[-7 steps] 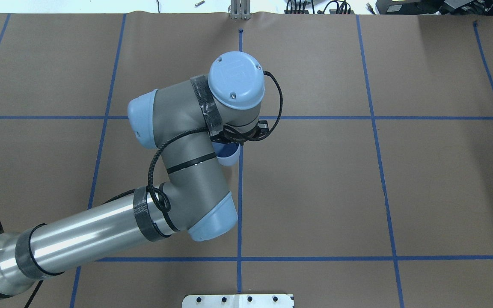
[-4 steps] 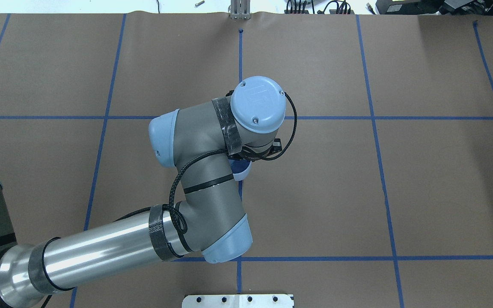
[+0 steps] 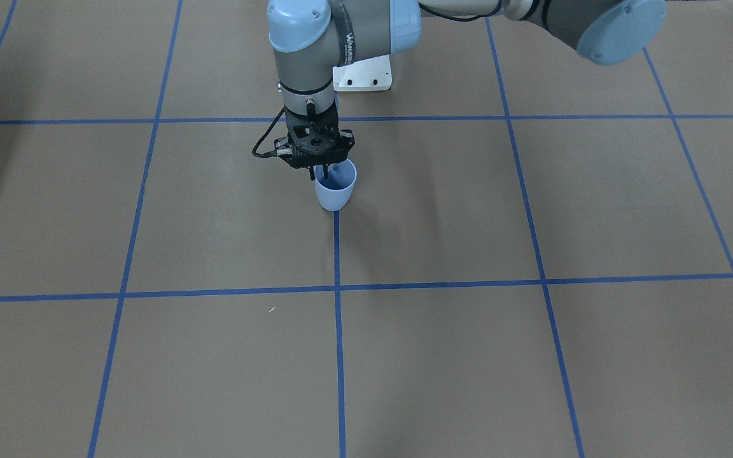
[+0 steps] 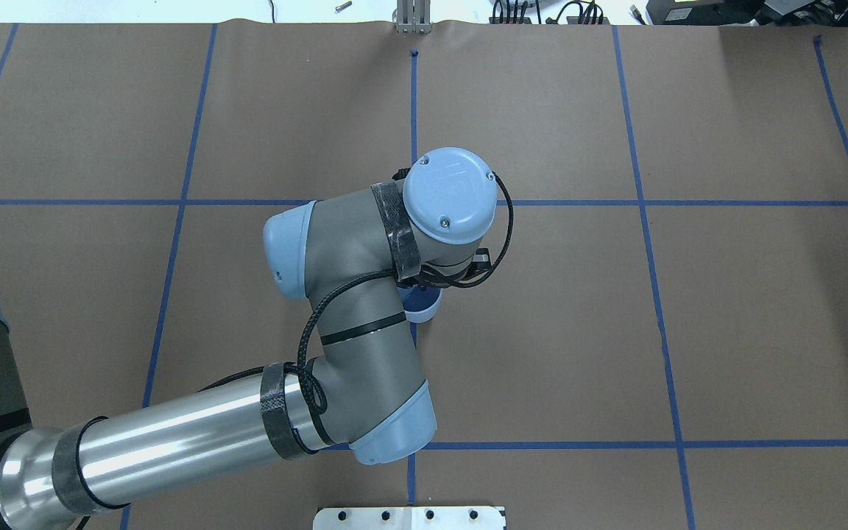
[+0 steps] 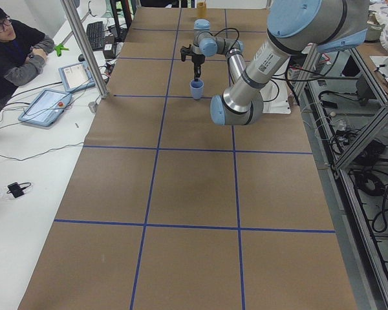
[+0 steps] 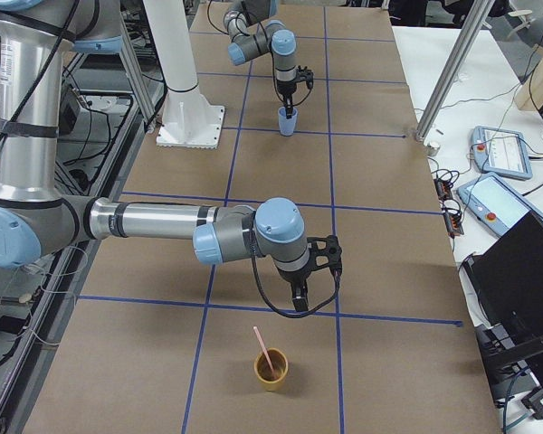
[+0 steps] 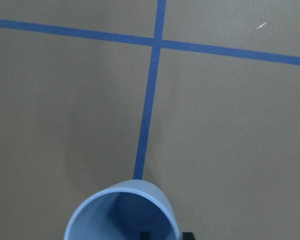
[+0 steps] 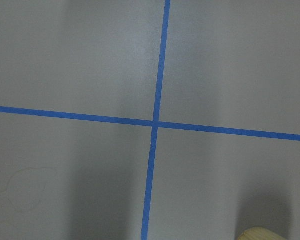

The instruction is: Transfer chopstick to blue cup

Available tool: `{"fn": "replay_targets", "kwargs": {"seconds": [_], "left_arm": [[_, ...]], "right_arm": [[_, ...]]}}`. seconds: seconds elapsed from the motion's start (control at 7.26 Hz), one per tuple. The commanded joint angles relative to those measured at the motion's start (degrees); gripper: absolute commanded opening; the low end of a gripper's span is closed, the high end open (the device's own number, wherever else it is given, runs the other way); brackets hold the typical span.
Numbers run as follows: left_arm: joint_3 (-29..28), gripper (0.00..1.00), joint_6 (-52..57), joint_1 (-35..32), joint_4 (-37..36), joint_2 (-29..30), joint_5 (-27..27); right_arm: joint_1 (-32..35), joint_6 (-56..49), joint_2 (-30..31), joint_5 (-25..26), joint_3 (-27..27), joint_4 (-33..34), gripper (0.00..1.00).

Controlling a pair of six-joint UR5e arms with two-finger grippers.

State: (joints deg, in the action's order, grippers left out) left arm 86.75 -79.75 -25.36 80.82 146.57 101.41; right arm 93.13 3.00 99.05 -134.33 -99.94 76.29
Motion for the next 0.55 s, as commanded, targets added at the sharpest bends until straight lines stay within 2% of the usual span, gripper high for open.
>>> {"fn": "replay_targets", "kwargs": {"seconds": [0.0,0.14,0.28,0.41], "left_arm": [[-0.01,0.46,0.03,0.05,0.12,-0.23,-0.59],[0.95,0.64,0.12,-0.04,0.12,-0.14,-0.59],[2.87,0.98,0.12,-0.04,-0.05,-0.05,-0.59],[5.94,0.98,0.38,-0.39,-0.58,-0.31,-0.33]], "right_arm": [[-0.06,-0.01,0.00,0.03,0.09,0.00,1.00],[0.03,-0.01,0.00,0.03,0.09,0.00,1.00],[-0.06,-0.01,0.00,0.03,0.09,0.00,1.00],[0.03,-0.01,0.00,0.03,0.09,0.00,1.00]]}}
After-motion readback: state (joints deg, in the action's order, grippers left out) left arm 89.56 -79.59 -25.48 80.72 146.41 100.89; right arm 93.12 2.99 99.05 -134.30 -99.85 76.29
